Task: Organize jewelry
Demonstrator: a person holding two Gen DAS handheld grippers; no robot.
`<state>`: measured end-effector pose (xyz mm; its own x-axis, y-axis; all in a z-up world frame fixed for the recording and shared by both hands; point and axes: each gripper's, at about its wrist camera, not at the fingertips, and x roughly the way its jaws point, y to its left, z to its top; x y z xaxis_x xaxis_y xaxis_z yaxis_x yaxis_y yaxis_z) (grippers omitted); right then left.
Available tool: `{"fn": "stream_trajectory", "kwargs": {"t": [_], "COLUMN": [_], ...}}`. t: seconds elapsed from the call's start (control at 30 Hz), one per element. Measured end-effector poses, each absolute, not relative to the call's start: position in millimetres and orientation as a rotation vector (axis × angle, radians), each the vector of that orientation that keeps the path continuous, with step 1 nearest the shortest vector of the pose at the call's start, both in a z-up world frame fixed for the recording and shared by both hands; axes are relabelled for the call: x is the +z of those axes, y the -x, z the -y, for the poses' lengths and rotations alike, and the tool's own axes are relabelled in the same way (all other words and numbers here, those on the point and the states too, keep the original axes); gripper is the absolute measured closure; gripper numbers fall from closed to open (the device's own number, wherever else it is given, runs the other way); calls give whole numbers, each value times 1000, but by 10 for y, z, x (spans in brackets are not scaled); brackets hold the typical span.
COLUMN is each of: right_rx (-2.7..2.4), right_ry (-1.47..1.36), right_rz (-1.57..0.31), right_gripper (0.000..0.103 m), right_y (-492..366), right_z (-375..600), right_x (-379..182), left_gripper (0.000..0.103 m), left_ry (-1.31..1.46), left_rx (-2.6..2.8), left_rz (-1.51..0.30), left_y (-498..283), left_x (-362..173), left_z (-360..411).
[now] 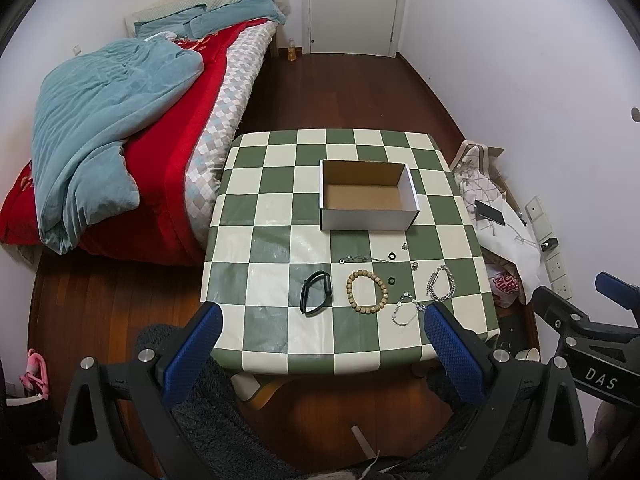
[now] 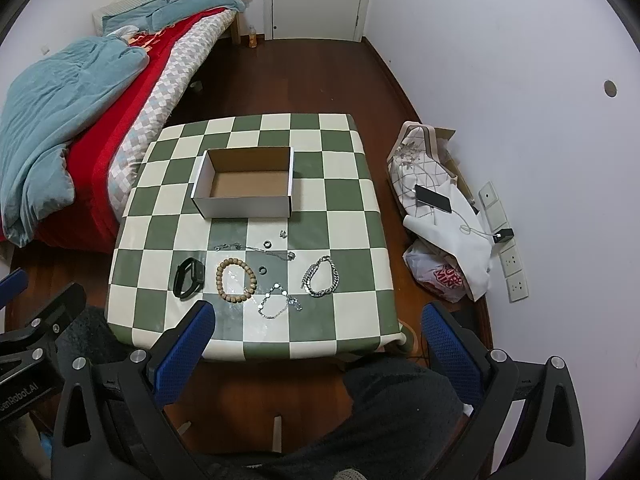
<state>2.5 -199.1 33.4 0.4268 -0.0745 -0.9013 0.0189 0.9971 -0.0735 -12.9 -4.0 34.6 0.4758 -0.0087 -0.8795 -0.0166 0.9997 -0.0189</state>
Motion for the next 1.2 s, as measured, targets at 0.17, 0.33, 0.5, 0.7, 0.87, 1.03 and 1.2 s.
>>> {"fn": "stream_trajectory", "kwargs": {"t": [0.17, 0.33, 0.5, 0.7, 0.87, 1.03, 1.2], "right_rx": [-57, -53, -56, -104, -104, -43, 24], "right_ry": [53, 56, 27, -38, -100, -129, -108], "right_rz": [-1126, -1115, -1103, -1117, -1174, -1260, -1372], "right_gripper": [0, 0, 0, 0, 0, 22, 34], "right_y": [-24, -1, -13, -203, -432, -726, -1052], "right_z": [1993, 1934, 1970, 2172, 2260, 2073, 1742], "right_x": [340, 352, 316, -29, -505, -1198, -1939], "left_gripper": [0, 0, 0, 0, 0, 0, 3], "left_ry": [27, 28, 27, -33, -164, -282, -327], "left_rx": [4, 3, 23, 138, 230, 265, 227], "left_rz": [-1071, -1071, -1063, -1007, -1023, -1127, -1249], "left_y": [131, 139, 111, -86, -350, -663, -841], "left_x": [376, 370, 365, 136, -413, -1143, -1749], "left_z": [38, 27, 24, -61, -143, -215, -241]}}
